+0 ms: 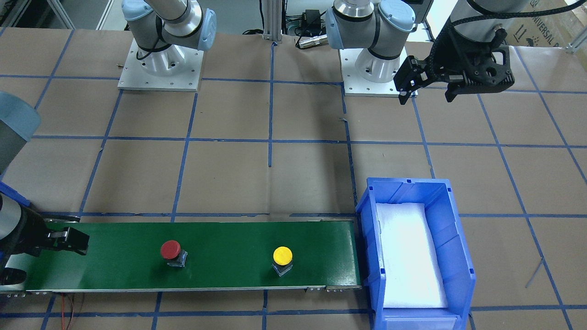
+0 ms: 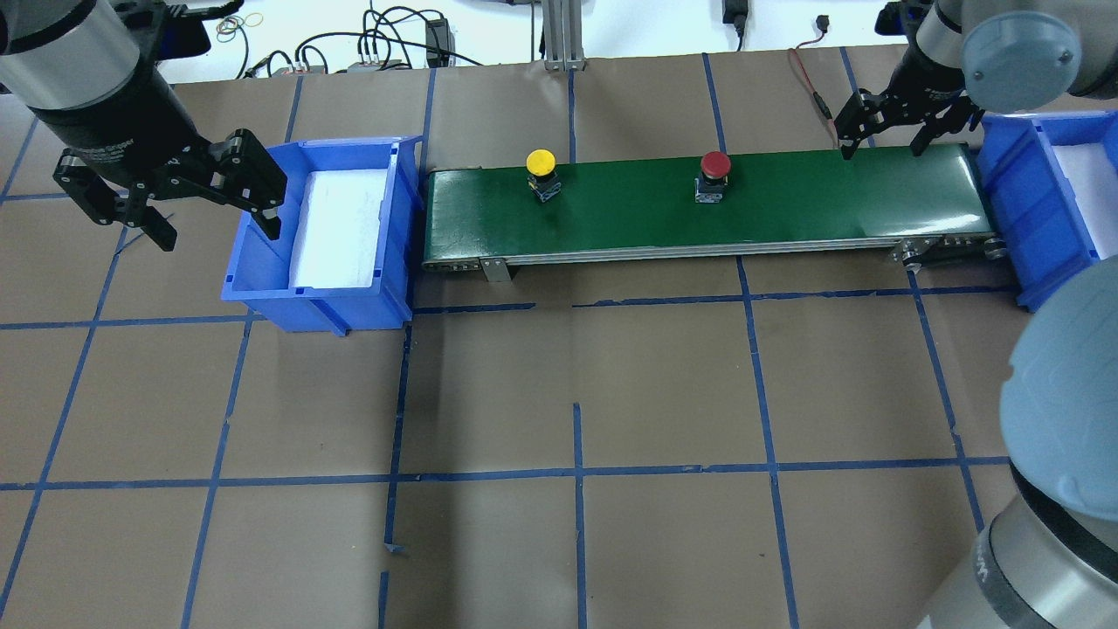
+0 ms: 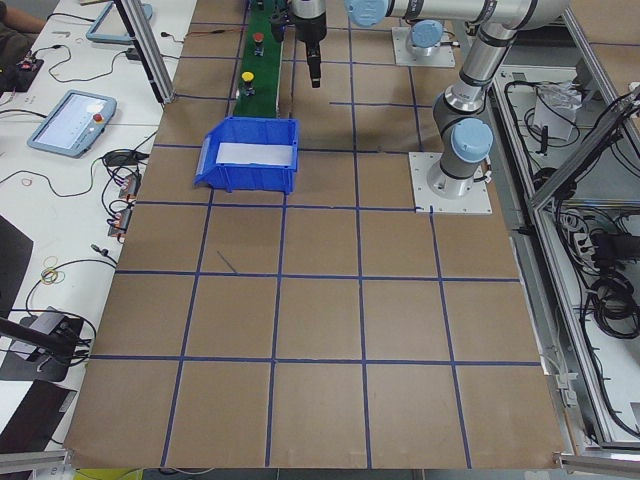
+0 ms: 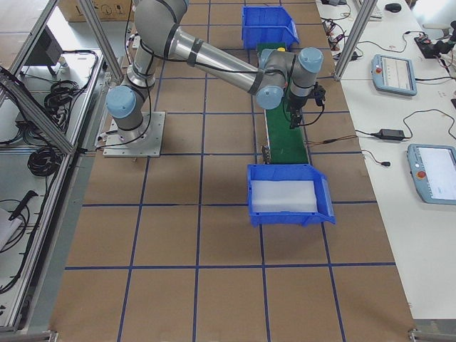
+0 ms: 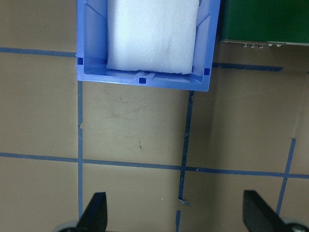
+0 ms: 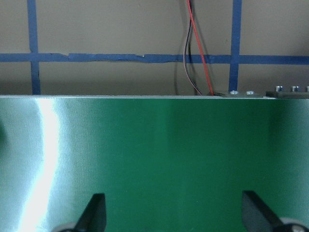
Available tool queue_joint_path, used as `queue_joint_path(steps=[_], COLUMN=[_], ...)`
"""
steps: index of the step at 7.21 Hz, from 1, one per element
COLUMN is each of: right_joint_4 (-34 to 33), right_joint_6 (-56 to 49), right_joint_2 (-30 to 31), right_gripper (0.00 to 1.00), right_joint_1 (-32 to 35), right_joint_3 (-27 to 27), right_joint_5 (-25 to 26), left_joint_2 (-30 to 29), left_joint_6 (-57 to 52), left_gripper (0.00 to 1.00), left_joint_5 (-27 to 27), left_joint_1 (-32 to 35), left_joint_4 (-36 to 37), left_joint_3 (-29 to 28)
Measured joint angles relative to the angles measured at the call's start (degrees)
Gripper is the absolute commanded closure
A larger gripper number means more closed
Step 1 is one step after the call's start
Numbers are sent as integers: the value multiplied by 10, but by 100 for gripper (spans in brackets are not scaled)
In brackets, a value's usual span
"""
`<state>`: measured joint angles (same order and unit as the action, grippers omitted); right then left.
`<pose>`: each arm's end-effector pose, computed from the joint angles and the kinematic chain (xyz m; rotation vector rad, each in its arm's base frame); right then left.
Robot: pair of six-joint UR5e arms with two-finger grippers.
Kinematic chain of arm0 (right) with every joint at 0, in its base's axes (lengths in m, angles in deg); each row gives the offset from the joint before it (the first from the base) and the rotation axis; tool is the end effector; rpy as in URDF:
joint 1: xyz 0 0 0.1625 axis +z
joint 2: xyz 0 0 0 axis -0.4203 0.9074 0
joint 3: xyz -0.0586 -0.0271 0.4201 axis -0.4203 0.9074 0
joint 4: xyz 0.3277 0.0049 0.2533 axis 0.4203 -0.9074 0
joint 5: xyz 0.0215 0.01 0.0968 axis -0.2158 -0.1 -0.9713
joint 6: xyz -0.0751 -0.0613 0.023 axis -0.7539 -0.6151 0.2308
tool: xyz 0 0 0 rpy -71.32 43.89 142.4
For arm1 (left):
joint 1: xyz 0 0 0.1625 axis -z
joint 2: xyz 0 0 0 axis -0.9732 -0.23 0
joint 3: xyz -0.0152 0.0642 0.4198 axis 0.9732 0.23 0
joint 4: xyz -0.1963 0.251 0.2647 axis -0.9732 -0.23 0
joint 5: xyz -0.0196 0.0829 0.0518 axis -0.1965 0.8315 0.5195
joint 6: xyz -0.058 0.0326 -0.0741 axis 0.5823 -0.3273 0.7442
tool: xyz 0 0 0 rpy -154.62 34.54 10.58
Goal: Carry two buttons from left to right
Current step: 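Hold the right gripper above the conveyor end as the red button approaches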
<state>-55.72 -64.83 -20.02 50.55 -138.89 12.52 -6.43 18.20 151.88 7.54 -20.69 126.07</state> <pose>-0.0389 -0.6880 0.3079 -0.0386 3.1196 -0.0253 -0.0839 -0.4746 0.5145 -0.1297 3.1182 0.1243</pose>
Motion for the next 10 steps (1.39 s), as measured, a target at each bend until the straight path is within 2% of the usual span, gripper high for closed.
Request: queue_joint_path(steps=[10], right_joint_4=[0], right_joint_6=[-1], right_joint_2=[5], right_gripper=[0], right_joint_1=[0], right_joint_3=[0], right_joint_5=[-1], left_joint_2=[0], left_joint_6=[1], left_gripper=[0], left_joint_5=[-4], left_joint_1=[0], left_joint_4=[-1], left_joint_3=[-4])
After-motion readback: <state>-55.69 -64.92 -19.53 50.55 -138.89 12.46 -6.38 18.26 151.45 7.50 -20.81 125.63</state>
